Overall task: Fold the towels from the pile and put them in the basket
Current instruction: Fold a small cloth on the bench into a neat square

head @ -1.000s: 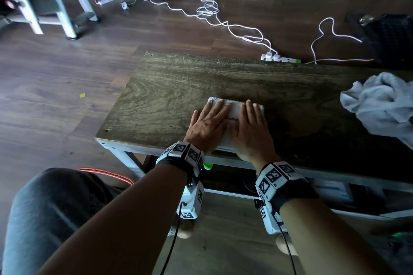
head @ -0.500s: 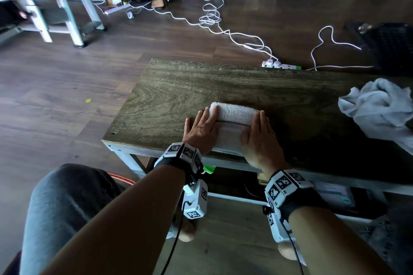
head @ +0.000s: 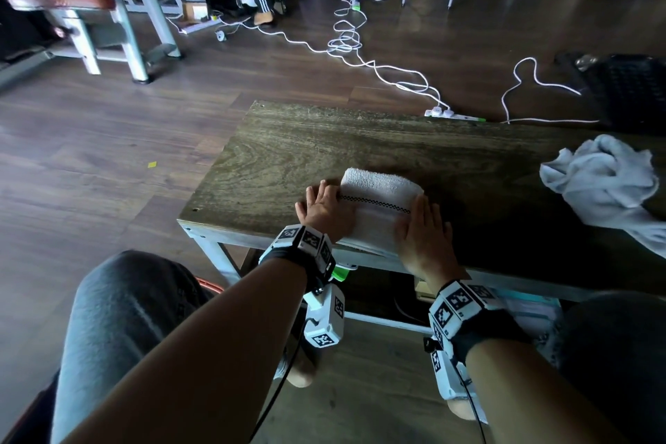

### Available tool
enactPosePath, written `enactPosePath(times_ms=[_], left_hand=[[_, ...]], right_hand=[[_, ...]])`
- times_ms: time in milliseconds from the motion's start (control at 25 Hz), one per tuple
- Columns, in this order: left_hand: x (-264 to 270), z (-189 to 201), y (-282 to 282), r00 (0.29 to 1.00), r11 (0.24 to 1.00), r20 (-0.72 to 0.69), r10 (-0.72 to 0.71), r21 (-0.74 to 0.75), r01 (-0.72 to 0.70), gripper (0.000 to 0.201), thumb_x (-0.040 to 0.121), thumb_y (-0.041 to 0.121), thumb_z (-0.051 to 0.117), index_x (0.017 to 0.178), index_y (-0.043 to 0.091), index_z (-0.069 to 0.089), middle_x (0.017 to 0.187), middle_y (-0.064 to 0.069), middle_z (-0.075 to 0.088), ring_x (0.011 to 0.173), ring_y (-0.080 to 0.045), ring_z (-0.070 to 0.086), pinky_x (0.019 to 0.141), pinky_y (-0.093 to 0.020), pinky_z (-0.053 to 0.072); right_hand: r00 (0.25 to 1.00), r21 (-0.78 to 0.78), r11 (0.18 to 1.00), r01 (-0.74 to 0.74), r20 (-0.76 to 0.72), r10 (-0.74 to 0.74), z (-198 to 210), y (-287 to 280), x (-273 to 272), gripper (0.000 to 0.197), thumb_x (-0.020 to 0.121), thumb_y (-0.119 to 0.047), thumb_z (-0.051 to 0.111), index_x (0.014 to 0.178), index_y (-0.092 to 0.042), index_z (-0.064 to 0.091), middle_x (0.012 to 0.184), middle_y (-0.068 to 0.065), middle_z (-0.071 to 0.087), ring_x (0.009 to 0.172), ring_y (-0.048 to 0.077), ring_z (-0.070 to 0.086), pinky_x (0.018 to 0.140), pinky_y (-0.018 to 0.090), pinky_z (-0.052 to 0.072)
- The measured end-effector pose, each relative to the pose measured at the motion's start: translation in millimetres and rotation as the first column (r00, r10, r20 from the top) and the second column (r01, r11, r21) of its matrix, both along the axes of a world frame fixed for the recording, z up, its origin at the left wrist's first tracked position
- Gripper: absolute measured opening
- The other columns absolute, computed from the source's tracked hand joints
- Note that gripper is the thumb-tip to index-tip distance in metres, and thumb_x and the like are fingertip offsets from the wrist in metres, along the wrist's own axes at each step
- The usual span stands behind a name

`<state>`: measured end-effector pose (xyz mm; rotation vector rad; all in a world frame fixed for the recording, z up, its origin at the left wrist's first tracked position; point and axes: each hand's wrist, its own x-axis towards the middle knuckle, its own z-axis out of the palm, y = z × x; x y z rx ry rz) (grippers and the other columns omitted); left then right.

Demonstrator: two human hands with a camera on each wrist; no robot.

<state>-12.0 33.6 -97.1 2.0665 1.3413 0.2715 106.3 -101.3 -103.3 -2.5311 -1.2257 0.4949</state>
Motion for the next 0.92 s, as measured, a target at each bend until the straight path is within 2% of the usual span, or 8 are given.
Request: enactPosePath(times_ms=[200,280,360,480,600,680,800,920], left_hand=[[-1.1,16.7,-9.8,0.994,0.995,0.061,0.094,0.031,-0.096,0.049,0.083,0.036,0.062,0.118,0.002,0.062,0.129,-0.017,0.054,0.125,-0.032,0.048,0.108,-0.047,0.038],[-6.1,24.5,-16.0,0.981,0.994,0.177,0.080,0.065,-0.093,0.034,0.084,0.028,0.062,0.102,-0.001,0.066,0.109,-0.021,0.065,0.107,-0.034,0.061,0.089,-0.035,0.050],[-11.0,36.0,-19.0,0.953,0.995,0.288,0.090,0.019,-0.099,0.028,0.084,0.029,0.061,0.094,0.003,0.065,0.093,-0.016,0.069,0.094,-0.031,0.065,0.069,-0.026,0.048],[-21.5,59.9,-18.0,0.861,0.980,0.473,0.187,-0.150,-0.130,0.038,0.078,0.049,0.067,0.075,0.012,0.057,0.070,-0.001,0.061,0.068,-0.023,0.063,0.053,-0.023,0.045],[-43.3,87.8,-20.9,0.759,0.965,0.617,0.206,-0.256,-0.053,0.031,0.077,0.041,0.073,0.082,0.011,0.064,0.076,-0.003,0.068,0.068,-0.021,0.064,0.064,-0.037,0.056],[-62.7,105.6,-27.2,0.684,0.950,0.699,0.209,-0.312,0.028,0.016,0.083,0.022,0.069,0.091,0.007,0.067,0.082,-0.008,0.069,0.070,-0.022,0.064,0.067,-0.039,0.057],[-92.4,119.4,-30.4,0.625,0.929,0.733,0.268,-0.369,0.035,0.016,0.083,0.015,0.067,0.096,0.005,0.067,0.083,-0.010,0.069,0.071,-0.023,0.066,0.067,-0.039,0.058],[-122.9,127.7,-28.7,0.592,0.932,0.737,0.325,-0.357,-0.068,0.030,0.080,0.019,0.071,0.103,0.001,0.065,0.089,-0.010,0.070,0.077,-0.023,0.066,0.073,-0.042,0.058]], right_hand=[[0.992,-0.102,0.994,-0.035,-0.126,0.022,14.7,0.0,-2.5,0.067,0.105,-0.035,0.027,0.156,-0.015,-0.010,0.166,0.006,-0.007,0.152,0.029,-0.007,0.122,0.051,0.000],[0.979,-0.104,0.995,0.005,-0.200,-0.026,30.1,4.0,-4.4,0.066,0.103,-0.031,0.035,0.156,-0.012,0.002,0.164,0.012,0.009,0.150,0.034,0.011,0.119,0.050,0.017],[0.963,-0.011,0.993,0.118,-0.242,-0.117,47.7,7.8,-4.6,0.054,0.098,-0.024,0.044,0.146,-0.005,0.028,0.144,0.019,0.042,0.125,0.036,0.047,0.094,0.042,0.044],[0.906,0.093,0.965,0.245,-0.377,-0.193,64.3,14.7,-5.2,0.032,0.098,-0.020,0.041,0.117,0.002,0.053,0.112,0.017,0.060,0.088,0.030,0.057,0.070,0.036,0.045],[0.787,0.140,0.952,0.273,-0.601,-0.137,68.8,12.6,-21.9,0.042,0.094,-0.036,0.038,0.103,-0.001,0.061,0.104,0.014,0.061,0.094,0.028,0.058,0.095,0.054,0.048],[0.704,0.201,0.909,0.364,-0.699,-0.128,50.3,21.2,-24.4,0.066,0.085,-0.061,0.047,0.126,-0.011,0.059,0.124,0.011,0.061,0.113,0.027,0.058,0.105,0.054,0.044],[0.585,0.183,0.866,0.466,-0.798,-0.146,67.1,31.9,-50.0,0.073,0.071,-0.064,0.053,0.128,-0.019,0.060,0.129,0.012,0.061,0.114,0.032,0.059,0.103,0.049,0.045],[0.642,0.210,0.909,0.360,-0.763,-0.078,120.5,21.9,-97.9,0.036,0.098,-0.043,0.044,0.120,-0.018,0.058,0.117,0.011,0.063,0.091,0.024,0.061,0.087,0.040,0.048]])
